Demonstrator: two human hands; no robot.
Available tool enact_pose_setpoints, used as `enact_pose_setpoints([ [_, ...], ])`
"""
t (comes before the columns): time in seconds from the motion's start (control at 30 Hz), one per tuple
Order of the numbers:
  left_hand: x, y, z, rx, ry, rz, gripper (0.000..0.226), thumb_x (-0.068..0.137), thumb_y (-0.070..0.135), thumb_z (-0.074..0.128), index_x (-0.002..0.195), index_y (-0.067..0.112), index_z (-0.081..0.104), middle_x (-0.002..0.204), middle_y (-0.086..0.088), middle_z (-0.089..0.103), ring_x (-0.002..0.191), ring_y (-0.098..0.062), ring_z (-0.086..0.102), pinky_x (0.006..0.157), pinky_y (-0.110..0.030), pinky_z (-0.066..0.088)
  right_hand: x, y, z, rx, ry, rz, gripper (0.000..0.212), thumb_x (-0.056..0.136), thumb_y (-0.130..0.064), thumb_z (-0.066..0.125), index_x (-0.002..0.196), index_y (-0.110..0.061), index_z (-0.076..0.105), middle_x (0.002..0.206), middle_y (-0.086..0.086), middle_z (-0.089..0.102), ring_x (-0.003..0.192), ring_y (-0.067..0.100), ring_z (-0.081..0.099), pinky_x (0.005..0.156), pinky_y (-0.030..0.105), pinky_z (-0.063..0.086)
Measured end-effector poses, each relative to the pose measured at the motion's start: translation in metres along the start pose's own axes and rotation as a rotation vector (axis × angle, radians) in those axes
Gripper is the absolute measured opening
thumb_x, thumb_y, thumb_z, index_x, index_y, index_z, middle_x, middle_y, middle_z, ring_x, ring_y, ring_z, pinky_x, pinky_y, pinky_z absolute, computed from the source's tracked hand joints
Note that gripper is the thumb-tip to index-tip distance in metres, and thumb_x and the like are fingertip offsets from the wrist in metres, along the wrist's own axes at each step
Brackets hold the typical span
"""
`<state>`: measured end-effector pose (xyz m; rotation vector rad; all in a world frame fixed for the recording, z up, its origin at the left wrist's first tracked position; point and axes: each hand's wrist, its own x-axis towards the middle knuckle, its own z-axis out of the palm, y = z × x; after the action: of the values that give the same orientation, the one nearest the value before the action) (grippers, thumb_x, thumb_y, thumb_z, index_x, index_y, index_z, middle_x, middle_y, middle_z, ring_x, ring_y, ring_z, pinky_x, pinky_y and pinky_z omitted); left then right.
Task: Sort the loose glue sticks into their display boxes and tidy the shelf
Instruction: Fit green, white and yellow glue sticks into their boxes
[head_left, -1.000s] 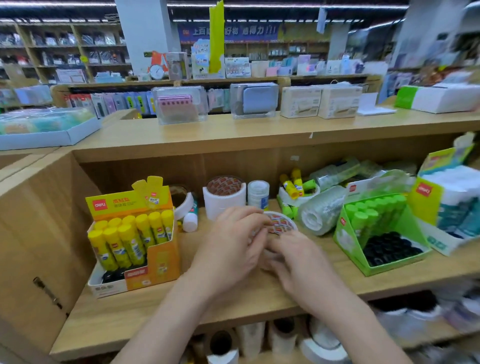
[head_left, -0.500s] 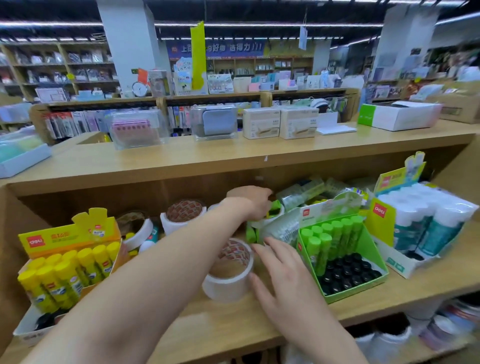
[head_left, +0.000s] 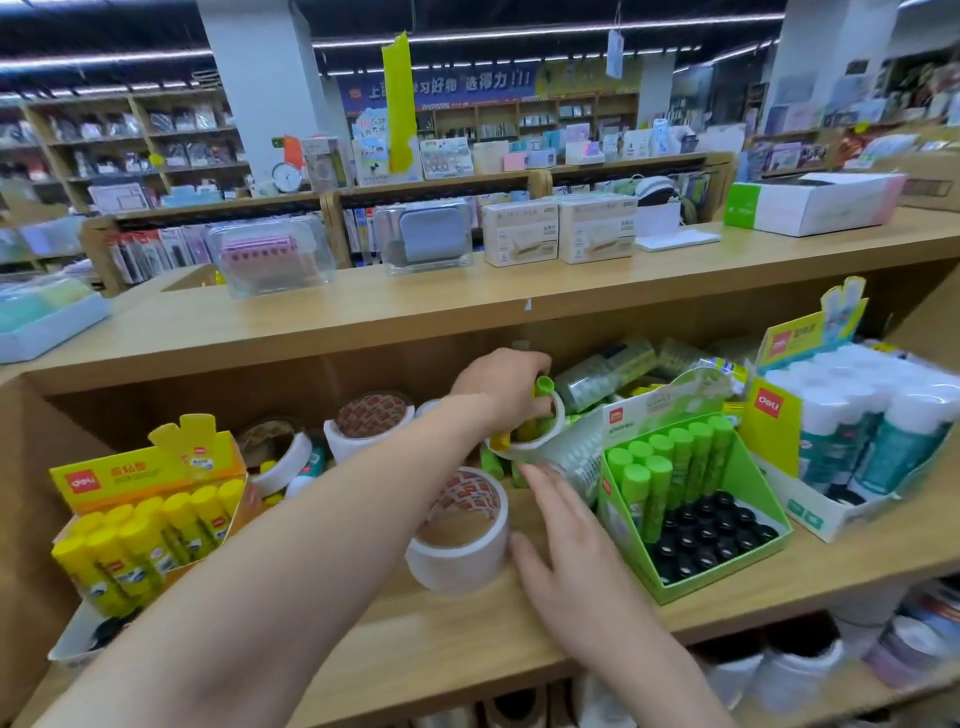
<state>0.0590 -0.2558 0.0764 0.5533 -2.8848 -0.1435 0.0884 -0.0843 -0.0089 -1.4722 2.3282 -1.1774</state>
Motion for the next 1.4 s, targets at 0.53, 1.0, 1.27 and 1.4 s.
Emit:
enact_pose_setpoints([
  [0.53,-0.067,-0.030,-0.004,0.140,0.461,0.452,0.021,0.079,0.022,0.056,0.091,0.009,0.067,0.092,-0.007,0.068,0.072,-0.032,0.065,0.056,-0.040,0.053,0.014,-0.018,0.003,0.479,0.139,0.120,0.053,0.096,-0.011,0.049,0.142,-0.034,0.037,0.122,-0.033,0.044,0.119,-0.003,0.049,0.101,0.022,0.041],
  [1.0,-0.140,-0.012,-0.038,-1.329,0.763,-0.101,0.019,0.070,0.015,0.076,0.088,0.011,0.071,0.069,0.005,0.069,0.064,-0.009,0.064,0.060,-0.021,0.052,0.024,-0.050,-0.032,1.183,0.021,0.061,0.040,0.094,-0.025,0.057,0.134,-0.022,0.051,0.129,0.009,0.062,0.115,0.016,0.061,0.098,0.039,0.048],
  [1.27,-0.161,0.012,-0.034,-1.833,0.678,-0.212,0.018,0.076,0.012,0.065,0.092,0.003,0.064,0.065,-0.003,0.066,0.050,-0.010,0.061,0.044,-0.019,0.048,0.016,-0.076,-0.026,1.203,0.138,0.048,0.032,0.088,-0.026,0.055,0.116,-0.011,0.062,0.105,0.011,0.072,0.097,0.025,0.069,0.071,0.033,0.056],
  [1.4,-0.167,0.011,-0.036,-1.893,0.704,-0.240,0.009,0.089,0.008,0.055,0.082,0.006,0.060,0.048,0.002,0.058,0.036,-0.005,0.053,0.038,-0.013,0.041,0.015,-0.076,-0.033,1.416,0.264,0.171,0.024,0.094,-0.030,0.051,0.094,-0.009,0.062,0.097,0.013,0.073,0.093,0.025,0.070,0.073,0.033,0.053],
])
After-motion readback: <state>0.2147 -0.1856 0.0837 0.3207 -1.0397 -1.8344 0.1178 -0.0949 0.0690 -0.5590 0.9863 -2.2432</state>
